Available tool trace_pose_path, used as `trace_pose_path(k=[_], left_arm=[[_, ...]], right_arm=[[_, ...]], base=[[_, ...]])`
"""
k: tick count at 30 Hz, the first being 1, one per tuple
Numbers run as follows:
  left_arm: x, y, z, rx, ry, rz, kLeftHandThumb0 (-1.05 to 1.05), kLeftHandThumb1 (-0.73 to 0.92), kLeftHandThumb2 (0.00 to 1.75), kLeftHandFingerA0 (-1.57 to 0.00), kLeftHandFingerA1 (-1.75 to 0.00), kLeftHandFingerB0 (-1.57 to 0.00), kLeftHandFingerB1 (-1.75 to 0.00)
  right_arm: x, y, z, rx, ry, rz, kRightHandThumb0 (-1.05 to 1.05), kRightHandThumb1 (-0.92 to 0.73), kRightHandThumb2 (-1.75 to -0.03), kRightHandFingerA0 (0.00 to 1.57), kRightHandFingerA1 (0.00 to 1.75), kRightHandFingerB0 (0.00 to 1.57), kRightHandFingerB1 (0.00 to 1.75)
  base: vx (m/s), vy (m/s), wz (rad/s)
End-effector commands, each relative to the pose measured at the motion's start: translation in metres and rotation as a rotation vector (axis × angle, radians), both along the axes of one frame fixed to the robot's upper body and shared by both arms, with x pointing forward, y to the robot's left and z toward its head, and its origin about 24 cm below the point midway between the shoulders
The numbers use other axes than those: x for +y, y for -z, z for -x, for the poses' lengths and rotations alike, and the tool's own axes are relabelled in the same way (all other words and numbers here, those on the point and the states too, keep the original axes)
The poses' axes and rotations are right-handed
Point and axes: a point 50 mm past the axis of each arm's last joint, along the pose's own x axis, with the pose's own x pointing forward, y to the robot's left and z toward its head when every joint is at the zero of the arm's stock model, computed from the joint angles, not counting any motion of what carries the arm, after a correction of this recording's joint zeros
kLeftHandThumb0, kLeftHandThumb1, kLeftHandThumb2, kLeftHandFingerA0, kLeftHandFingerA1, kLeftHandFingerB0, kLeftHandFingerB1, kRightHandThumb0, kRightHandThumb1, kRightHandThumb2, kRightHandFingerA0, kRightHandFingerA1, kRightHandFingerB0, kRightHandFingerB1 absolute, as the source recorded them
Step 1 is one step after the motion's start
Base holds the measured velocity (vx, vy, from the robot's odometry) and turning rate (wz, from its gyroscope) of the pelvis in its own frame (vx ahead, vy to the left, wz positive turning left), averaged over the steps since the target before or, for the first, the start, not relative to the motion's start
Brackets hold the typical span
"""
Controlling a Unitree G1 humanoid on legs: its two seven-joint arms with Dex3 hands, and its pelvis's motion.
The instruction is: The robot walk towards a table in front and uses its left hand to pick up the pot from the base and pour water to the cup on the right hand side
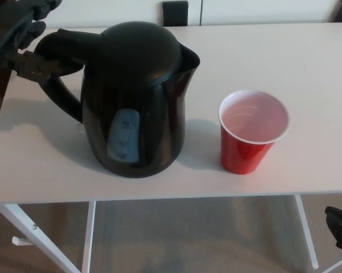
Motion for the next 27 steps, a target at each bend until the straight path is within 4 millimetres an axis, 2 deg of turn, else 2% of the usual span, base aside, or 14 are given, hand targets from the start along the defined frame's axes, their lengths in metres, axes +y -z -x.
trace_pose_path(k=[1,6,13,21,22,27], left_arm=[[0.008,-0.014,0.004,0.141,0.145,-0.067,-0.64,0.4,0.74,0.0,-0.03,0.0,0.0],[0.007,-0.012,0.008,0.223,0.248,-0.238,-0.72,0.41,0.81,0.0,0.0,0.0,0.0],[-0.003,-0.001,0.014,0.306,0.376,-0.356,-0.75,0.42,0.82,0.0,-0.03,0.0,0.0],[-0.006,0.006,0.016,0.318,0.408,-0.359,-0.76,0.42,0.83,0.0,-0.03,0.0,0.0],[-0.004,0.007,0.018,0.326,0.409,-0.356,-0.81,0.49,0.56,0.0,0.0,0.0,0.0],[0.006,0.0,0.019,0.321,0.397,-0.346,-0.84,0.5,0.57,0.0,0.0,0.0,0.0]], right_arm=[[-0.005,-0.012,-0.01,-0.065,0.024,-0.016,-0.02,-0.51,-0.93,0.3,0.58,0.21,0.52],[-0.004,-0.011,-0.009,-0.054,0.029,-0.015,0.0,-0.51,-0.93,0.28,0.56,0.21,0.52],[-0.003,-0.011,-0.009,-0.05,0.029,-0.009,-0.02,-0.51,-0.93,0.27,0.55,0.19,0.51],[-0.003,-0.011,-0.009,-0.055,0.026,-0.017,0.0,-0.51,-0.93,0.27,0.56,0.2,0.52],[-0.002,-0.012,-0.01,-0.055,0.035,-0.03,0.01,-0.52,-0.93,0.26,0.55,0.18,0.51],[-0.003,-0.012,-0.01,-0.05,0.029,-0.002,0.01,-0.51,-0.93,0.28,0.56,0.22,0.52]], base=[[0.0,0.0,0.0],[0.0,0.0,0.0],[0.0,0.0,0.0],[0.0,0.0,0.0],[0.0,0.0,0.0],[0.0,0.0,0.0]])
